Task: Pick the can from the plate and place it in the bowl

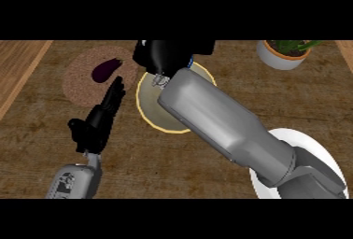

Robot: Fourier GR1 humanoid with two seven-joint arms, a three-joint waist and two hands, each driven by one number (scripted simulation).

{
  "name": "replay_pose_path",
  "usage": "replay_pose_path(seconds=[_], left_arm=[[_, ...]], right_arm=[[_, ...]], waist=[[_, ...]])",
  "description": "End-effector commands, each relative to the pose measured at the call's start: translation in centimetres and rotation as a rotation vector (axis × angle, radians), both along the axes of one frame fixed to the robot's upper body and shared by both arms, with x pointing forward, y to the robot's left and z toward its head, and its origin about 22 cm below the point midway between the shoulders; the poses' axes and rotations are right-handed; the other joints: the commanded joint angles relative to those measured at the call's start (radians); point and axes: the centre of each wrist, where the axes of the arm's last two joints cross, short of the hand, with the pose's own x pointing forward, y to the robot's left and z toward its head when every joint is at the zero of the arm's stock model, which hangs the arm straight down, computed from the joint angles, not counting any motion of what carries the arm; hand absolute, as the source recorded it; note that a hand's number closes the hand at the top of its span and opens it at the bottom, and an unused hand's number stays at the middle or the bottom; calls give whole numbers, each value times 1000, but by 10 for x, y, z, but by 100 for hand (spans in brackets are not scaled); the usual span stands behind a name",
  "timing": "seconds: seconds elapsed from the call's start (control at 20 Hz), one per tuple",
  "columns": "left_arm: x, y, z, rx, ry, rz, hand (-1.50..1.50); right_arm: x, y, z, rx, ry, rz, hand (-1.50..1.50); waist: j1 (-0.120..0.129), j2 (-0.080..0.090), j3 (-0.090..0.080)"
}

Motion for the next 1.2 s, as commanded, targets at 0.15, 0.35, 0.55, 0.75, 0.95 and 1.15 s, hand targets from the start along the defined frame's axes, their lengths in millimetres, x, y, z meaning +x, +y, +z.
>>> replay_pose_path(seconds=[0.15, 0.35, 0.55, 0.75, 0.95, 1.15], left_arm=[[-6, -2, -4, 2, 4, 20, 0], [-3, 2, -6, -5, 3, 47, 0], [-5, 12, -2, -1, -2, 30, 0], [-8, 3, -7, 13, -3, 41, 0], [-20, 12, -10, -12, 7, 38, 0], [2, 4, 4, -11, -8, 50, 0]], right_arm=[[13, -19, -60, 69, 100, -206, 150], [21, -35, -78, 78, 167, -215, 150], [15, -48, -99, 259, 259, -198, 150], [1, -51, -114, 346, 335, -59, -150], [2, -57, -129, 416, 199, 10, -150], [2, -48, -108, 471, -5, 72, -150]], waist=[[-15, 3, 2], [-40, 2, 3], [-26, 3, 3], [-33, 0, 4], [-27, 1, 4], [-50, -2, 4]])
